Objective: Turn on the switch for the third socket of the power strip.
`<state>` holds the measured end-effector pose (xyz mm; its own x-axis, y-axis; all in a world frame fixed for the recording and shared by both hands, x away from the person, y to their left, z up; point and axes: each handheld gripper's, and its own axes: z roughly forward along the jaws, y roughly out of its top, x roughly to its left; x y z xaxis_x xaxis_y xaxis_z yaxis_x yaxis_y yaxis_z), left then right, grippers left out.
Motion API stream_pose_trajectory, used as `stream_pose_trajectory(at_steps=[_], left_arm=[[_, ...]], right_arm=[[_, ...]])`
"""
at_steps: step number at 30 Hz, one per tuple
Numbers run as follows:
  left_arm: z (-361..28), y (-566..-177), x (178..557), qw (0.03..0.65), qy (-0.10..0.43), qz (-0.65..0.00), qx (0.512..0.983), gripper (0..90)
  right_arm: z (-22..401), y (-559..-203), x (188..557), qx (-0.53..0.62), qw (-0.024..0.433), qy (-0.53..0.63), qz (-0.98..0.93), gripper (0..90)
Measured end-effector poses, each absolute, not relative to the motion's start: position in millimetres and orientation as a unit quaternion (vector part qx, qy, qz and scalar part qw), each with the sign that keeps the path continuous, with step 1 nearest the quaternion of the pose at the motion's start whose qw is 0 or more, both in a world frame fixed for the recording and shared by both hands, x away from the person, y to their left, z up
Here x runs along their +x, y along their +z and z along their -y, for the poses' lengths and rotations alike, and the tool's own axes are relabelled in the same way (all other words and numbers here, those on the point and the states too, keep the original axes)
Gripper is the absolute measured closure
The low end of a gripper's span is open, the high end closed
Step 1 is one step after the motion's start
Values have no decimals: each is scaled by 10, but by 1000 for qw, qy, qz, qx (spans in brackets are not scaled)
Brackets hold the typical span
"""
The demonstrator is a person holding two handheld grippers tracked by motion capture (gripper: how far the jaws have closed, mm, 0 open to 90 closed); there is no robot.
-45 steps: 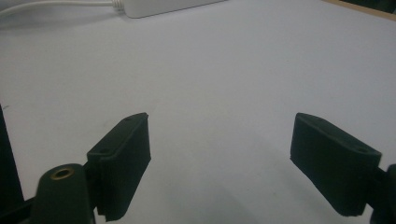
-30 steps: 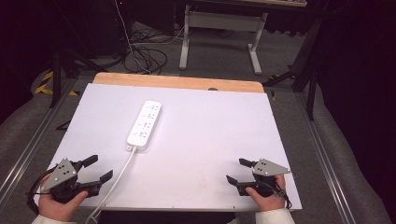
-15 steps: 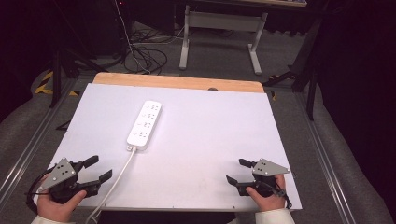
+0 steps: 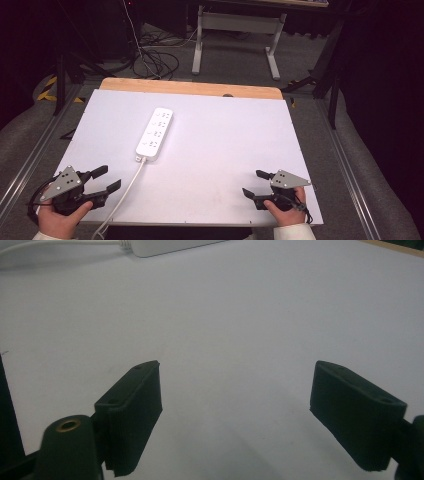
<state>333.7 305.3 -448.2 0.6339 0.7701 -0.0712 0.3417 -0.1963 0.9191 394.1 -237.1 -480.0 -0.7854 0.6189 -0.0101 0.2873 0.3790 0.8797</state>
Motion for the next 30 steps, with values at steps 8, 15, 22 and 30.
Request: stream_pose_trajectory(at_steps=[8,15,22,30], left_arm=[[-3027,-4374,3391,512,197,-373,748,338],[-2995,-4274,3447,506,194,-369,755,338],[-2931,-4188,3539,504,195,-363,759,338],[-2893,-4078,3613,497,196,-355,768,340]], right_arm=[[2372,-4799,3939,278,172,482,-813,210],[2369,-4803,3940,277,170,482,-814,210],[2362,-4809,3943,279,169,478,-816,210],[2365,-4810,3944,277,169,478,-816,210]])
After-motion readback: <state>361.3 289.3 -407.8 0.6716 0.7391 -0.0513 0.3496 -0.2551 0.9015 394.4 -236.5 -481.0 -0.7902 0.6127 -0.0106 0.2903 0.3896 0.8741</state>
